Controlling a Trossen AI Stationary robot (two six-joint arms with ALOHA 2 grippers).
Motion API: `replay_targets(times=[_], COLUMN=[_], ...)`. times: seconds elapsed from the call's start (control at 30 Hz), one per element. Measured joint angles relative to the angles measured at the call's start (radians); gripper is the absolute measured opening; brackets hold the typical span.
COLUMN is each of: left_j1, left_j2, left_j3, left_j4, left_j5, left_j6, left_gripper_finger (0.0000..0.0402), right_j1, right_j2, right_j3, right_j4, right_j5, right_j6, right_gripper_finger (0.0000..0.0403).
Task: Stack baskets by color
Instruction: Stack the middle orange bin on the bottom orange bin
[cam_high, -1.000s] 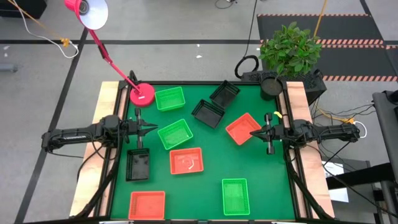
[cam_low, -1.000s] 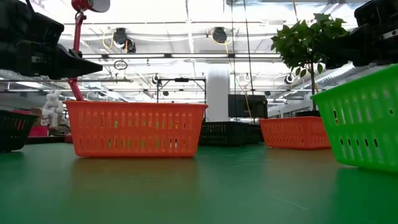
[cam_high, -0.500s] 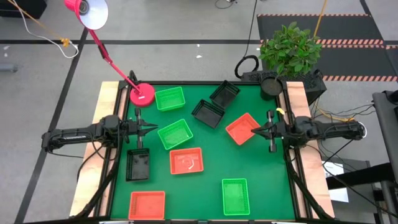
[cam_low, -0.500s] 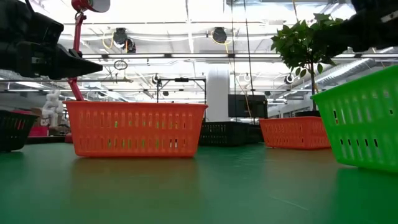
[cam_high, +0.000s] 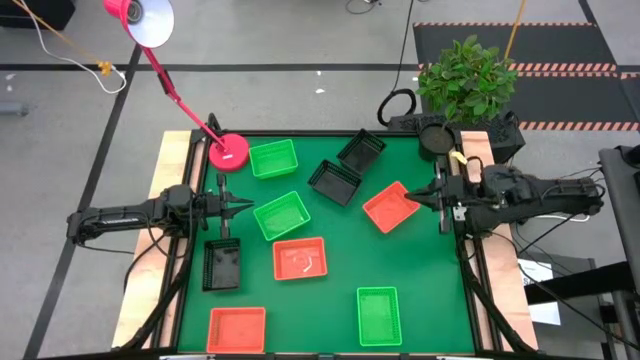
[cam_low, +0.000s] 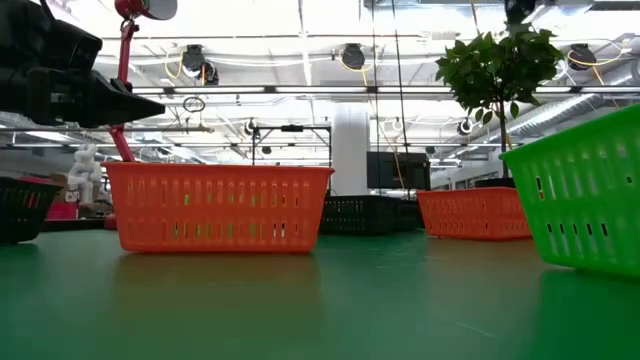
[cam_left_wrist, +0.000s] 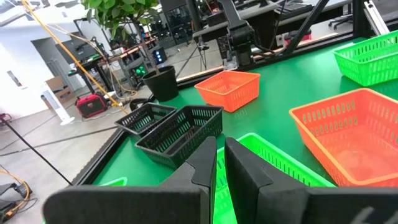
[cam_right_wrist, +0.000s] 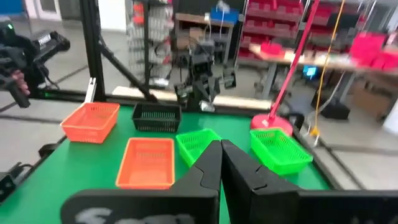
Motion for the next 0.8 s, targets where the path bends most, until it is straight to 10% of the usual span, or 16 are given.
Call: replay_targets(times=[0.37,0.8], left_j1=[0.000,0.000], left_j2=[0.000,0.000], left_j3=[0.000,0.000], left_j4=[0.000,0.059], left_j5=[0.000,0.010], left_j6=[-0.001,-0.213], left_gripper_finger=[0.0035,0.0035], right_j1=[0.000,0.000], right_j2=[0.272,0.367], right_j3=[0.314,0.335], right_j4=[-0.242,-0.253], right_j5=[0.000,0.000], right_j6=[0.119,0.133], right_gripper_finger=[0.0000,0.0000])
